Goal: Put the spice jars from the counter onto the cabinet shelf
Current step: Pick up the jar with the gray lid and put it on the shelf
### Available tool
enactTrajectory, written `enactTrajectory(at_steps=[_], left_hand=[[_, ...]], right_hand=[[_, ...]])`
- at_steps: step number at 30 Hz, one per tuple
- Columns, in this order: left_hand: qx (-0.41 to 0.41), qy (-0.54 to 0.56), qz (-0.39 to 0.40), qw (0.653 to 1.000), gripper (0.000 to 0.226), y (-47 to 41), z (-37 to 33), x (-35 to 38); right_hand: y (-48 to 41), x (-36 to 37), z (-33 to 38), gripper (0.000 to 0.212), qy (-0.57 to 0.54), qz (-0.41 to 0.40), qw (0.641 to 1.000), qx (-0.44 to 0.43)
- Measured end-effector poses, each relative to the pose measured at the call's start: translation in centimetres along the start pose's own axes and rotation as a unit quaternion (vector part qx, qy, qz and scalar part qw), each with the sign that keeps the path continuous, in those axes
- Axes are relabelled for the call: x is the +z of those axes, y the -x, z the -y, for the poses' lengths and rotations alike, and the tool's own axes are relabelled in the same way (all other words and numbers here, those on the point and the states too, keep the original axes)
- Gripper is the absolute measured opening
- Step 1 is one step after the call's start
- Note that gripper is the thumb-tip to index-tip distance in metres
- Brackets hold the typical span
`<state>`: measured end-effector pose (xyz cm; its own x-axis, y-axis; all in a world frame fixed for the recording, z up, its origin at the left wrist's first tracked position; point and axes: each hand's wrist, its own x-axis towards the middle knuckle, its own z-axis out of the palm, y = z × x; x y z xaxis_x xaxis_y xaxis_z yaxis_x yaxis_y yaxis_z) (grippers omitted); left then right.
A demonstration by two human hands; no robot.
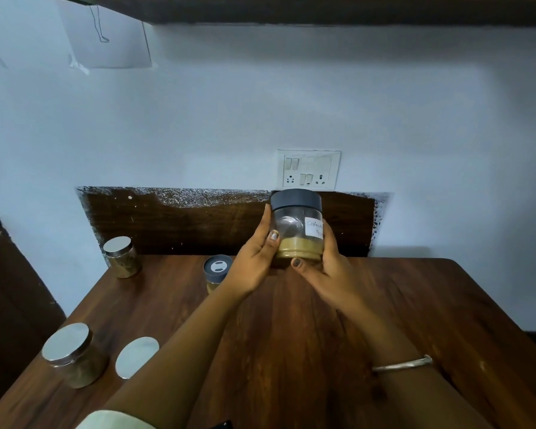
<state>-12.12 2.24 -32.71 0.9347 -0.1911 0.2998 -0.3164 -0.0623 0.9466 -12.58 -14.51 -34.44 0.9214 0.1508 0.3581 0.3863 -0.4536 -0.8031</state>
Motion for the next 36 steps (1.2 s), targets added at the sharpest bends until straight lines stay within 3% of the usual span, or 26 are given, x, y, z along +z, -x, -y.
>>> enactTrajectory(at_steps=[3,8,12,17,26,36], left_hand=[[0.013,-0.065,0.004,0.998,0.064,0.2,-0.2,-0.1],[-0.005,-0.040,0.019,0.999,0.100,0.6,-0.2,-0.1],[-0.001,-0.005,0.028,1.000,0.093,1.0,0.0,-0.3],[-0.003,-0.017,0.049,0.999,0.088,1.3,0.2,0.2],[0.065,-0.177,0.051,0.981,0.073,1.0,0.2,0.5],[0.097,-0.208,0.055,0.972,0.075,0.7,0.1,1.1]], right_hand=[[0.1,0.2,0.0,0.103,0.023,-0.014,0.999,-0.022],[-0.1,0.6,0.2,0.100,0.049,-0.003,0.998,-0.038],[-0.3,0.0,0.2,0.099,-0.073,0.006,0.997,0.012],[-0.3,-0.6,0.6,0.093,-0.067,0.041,0.997,0.018],[0.1,-1.7,1.2,0.098,-0.033,0.004,0.999,0.009],[0.2,-2.3,1.2,0.098,-0.040,0.026,0.999,0.014]])
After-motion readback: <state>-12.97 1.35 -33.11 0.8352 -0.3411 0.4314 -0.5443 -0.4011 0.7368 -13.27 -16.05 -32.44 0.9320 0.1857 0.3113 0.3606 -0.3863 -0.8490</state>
